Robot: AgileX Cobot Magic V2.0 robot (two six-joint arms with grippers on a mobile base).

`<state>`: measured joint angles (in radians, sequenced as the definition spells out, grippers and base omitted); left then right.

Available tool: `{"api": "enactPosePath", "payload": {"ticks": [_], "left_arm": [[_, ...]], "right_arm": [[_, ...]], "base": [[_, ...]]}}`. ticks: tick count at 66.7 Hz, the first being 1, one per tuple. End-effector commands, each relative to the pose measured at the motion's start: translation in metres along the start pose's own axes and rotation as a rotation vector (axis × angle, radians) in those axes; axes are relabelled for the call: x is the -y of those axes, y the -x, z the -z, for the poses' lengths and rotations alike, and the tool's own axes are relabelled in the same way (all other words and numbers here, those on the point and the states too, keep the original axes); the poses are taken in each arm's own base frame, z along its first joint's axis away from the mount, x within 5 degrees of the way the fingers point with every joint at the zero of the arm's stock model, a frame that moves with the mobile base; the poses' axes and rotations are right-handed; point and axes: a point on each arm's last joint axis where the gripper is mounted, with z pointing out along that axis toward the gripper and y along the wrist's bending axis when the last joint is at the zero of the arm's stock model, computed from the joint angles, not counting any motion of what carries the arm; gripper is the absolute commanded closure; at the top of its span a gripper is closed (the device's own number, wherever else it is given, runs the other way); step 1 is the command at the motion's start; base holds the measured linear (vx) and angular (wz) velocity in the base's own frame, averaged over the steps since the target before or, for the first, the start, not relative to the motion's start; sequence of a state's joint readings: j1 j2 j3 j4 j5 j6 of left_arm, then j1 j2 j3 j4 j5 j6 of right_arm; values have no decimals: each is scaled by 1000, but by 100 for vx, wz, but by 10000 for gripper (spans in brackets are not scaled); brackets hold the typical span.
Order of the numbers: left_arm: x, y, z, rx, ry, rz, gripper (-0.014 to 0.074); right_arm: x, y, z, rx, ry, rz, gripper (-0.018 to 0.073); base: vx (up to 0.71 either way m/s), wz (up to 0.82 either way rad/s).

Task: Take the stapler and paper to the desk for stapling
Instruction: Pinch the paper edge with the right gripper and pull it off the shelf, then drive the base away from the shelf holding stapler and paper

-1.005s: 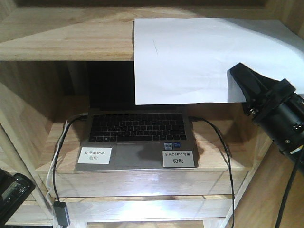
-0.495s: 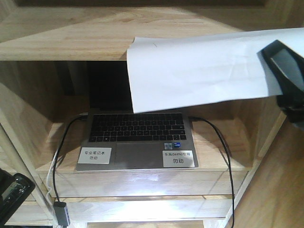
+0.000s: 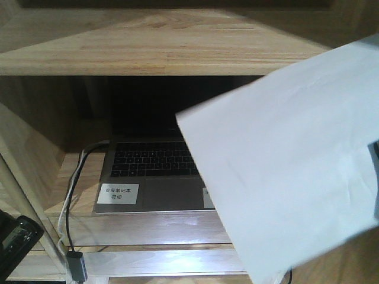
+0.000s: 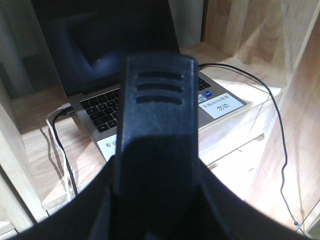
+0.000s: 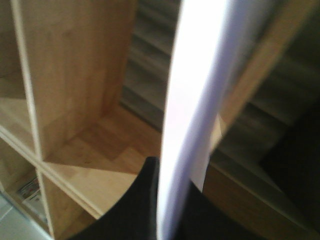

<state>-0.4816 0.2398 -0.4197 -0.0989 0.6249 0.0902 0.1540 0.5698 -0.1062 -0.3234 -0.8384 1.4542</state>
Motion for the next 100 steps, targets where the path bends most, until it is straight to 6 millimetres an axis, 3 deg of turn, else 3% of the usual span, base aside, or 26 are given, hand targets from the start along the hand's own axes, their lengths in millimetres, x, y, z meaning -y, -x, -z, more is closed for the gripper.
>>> {"api": "enactPosePath", "payload": {"ticks": [1,24,100], "left_arm": [[0,18,4,132,-4,8,603],[0,18,4,132,-4,8,603],[0,18,4,132,-4,8,603]], "right_arm": [[-7,3,6,43,55,-19,566],[-1,-3,26,56,57,-27,566],[-2,-7,27,14,72,31,564]], "base": [[0,0],[0,0],[0,0]]}}
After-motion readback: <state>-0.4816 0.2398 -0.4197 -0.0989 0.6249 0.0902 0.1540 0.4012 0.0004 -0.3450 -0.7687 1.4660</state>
